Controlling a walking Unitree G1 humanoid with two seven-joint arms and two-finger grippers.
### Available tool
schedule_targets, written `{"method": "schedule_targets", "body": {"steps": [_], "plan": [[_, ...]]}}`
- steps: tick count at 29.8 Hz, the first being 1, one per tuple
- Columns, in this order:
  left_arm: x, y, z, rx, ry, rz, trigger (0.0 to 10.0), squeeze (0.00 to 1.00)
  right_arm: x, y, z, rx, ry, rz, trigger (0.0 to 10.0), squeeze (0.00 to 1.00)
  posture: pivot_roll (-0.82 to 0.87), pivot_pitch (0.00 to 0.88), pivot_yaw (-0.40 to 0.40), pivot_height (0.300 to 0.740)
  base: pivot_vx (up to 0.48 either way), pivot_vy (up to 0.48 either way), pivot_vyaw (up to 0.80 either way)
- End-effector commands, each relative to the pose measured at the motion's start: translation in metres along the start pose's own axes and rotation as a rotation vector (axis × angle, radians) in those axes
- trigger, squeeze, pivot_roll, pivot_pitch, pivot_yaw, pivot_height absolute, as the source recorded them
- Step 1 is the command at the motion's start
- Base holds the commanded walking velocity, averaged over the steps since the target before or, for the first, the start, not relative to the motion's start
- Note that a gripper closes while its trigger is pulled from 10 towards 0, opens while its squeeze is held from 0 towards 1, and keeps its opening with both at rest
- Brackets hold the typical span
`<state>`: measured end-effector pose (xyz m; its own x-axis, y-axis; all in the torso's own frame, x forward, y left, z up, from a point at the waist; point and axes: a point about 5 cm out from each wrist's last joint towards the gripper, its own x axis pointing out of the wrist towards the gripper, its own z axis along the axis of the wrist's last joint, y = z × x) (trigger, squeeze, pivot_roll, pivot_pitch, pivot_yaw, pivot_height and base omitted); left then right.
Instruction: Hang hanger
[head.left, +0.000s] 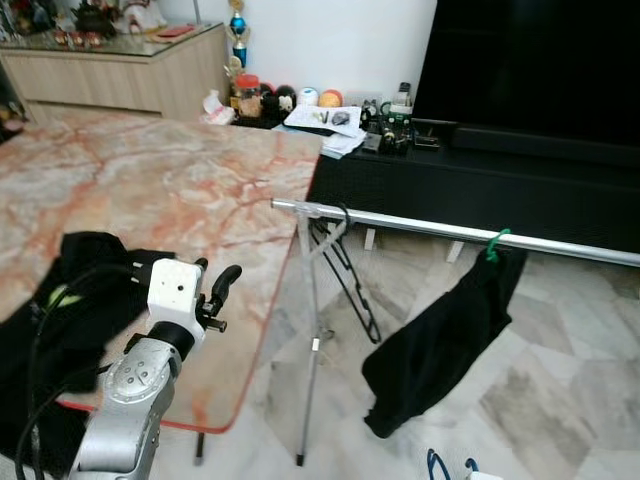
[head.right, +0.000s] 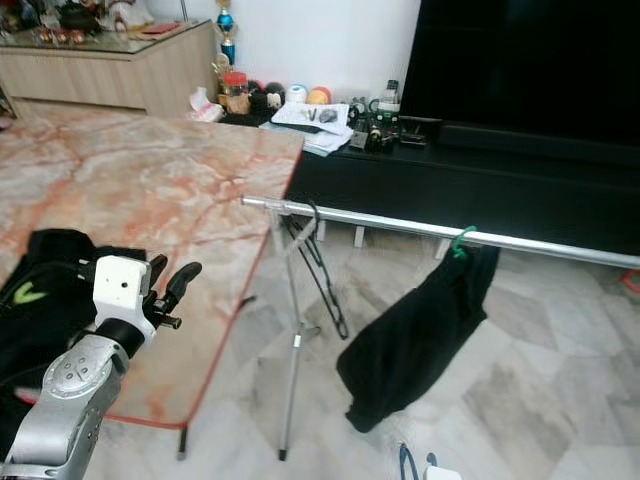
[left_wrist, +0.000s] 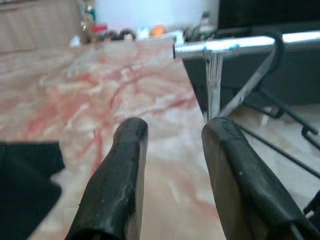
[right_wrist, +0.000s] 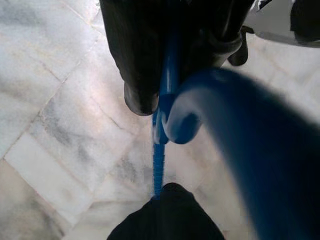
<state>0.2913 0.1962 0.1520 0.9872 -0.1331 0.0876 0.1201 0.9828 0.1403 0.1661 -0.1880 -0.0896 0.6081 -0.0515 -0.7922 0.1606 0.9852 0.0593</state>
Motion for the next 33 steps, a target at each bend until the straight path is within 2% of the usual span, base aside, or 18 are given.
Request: {"method": "schedule_targets", "body": {"steps": [1, 4, 10, 11, 12, 13, 15, 17, 18, 19, 20, 25, 29, 33], "plan": [[0.002, -0.003, 0.003, 0.009, -0.016, -0.012, 10.0, 0.0, 0.0, -0.001, 0.001, 0.008, -0.005, -0.004, 10.0, 0.0, 0.09, 0.053, 0.014, 0.74, 0.0, -0.48, 0.0], [-0.002, -0.007, -0.005, 0.033, 0.006, -0.037, 10.0, 0.0, 0.0, -0.001, 0.002, 0.007, -0.008, -0.002, 10.0, 0.0, 0.09, 0.053, 0.013, 0.74, 0.0, -0.48, 0.0], [-0.01, -0.003, -0.028, 0.023, 0.091, -0.019, 10.0, 0.0, 0.0, -0.002, 0.002, 0.009, -0.012, -0.004, 10.0, 0.0, 0.09, 0.054, 0.01, 0.74, 0.0, -0.48, 0.0], [-0.014, 0.0, -0.046, 0.033, 0.176, -0.019, 10.0, 0.0, 0.0, -0.002, 0.002, 0.01, -0.013, -0.007, 10.0, 0.0, 0.09, 0.055, 0.01, 0.74, 0.0, 0.0, 0.0], [-0.016, 0.0, -0.051, 0.037, 0.196, -0.02, 10.0, 0.0, 0.0, -0.002, 0.002, 0.011, -0.013, -0.007, 10.0, 0.0, 0.09, 0.055, 0.01, 0.74, 0.0, 0.0, 0.0], [-0.021, 0.003, -0.068, 0.051, 0.268, -0.02, 10.0, 0.0, 0.0, -0.002, 0.003, 0.015, -0.017, -0.01, 10.0, 0.0, 0.09, 0.054, 0.007, 0.74, 0.0, 0.0, 0.0], [-0.023, 0.003, -0.074, 0.05, 0.292, -0.024, 10.0, 0.0, 0.0, -0.002, 0.003, 0.018, -0.018, -0.011, 10.0, 0.0, 0.09, 0.054, 0.007, 0.74, 0.0, 0.0, 0.0], [-0.055, 0.009, -0.136, 0.082, 0.568, -0.034, 10.0, 0.0, 0.001, -0.004, 0.011, 0.06, -0.052, -0.025, 10.0, 0.0, 0.08, 0.053, 0.01, 0.74, 0.0, 0.0, 0.0], [-0.055, 0.009, -0.136, 0.082, 0.568, -0.034, 10.0, 0.0, 0.001, -0.004, 0.011, 0.06, -0.052, -0.025, 10.0, 0.0, 0.08, 0.053, 0.01, 0.74, 0.0, 0.0, 0.0], [-0.061, 0.009, -0.143, 0.088, 0.609, -0.039, 10.0, 0.0, 0.001, -0.005, 0.012, 0.065, -0.057, -0.026, 10.0, 0.0, 0.08, 0.053, 0.01, 0.74, 0.0, 0.0, 0.0], [-0.071, 0.007, -0.156, 0.11, 0.674, -0.054, 10.0, 0.0, 0.002, -0.006, 0.015, 0.076, -0.068, -0.031, 10.0, 0.0, 0.07, 0.058, 0.007, 0.74, 0.0, 0.0, 0.0], [-0.11, -0.002, -0.193, 0.055, 0.861, -0.03, 10.0, 0.0, 0.003, -0.009, 0.026, 0.087, -0.104, -0.043, 10.0, 0.0, 0.07, 0.064, -0.004, 0.74, 0.0, 0.0, 0.0], [-0.137, -0.006, -0.212, -0.001, 0.974, 0.025, 10.0, 0.0, 0.005, -0.01, 0.044, 0.125, -0.183, -0.067, 10.0, 0.0, 0.06, 0.073, -0.01, 0.74, 0.0, 0.0, 0.0], [-0.151, -0.01, -0.219, -0.008, 1.049, 0.035, 10.0, 0.0, 0.005, -0.012, 0.052, 0.155, -0.213, -0.082, 10.0, 0.0, 0.05, 0.079, -0.012, 0.74, 0.0, 0.0, 0.0]]}}
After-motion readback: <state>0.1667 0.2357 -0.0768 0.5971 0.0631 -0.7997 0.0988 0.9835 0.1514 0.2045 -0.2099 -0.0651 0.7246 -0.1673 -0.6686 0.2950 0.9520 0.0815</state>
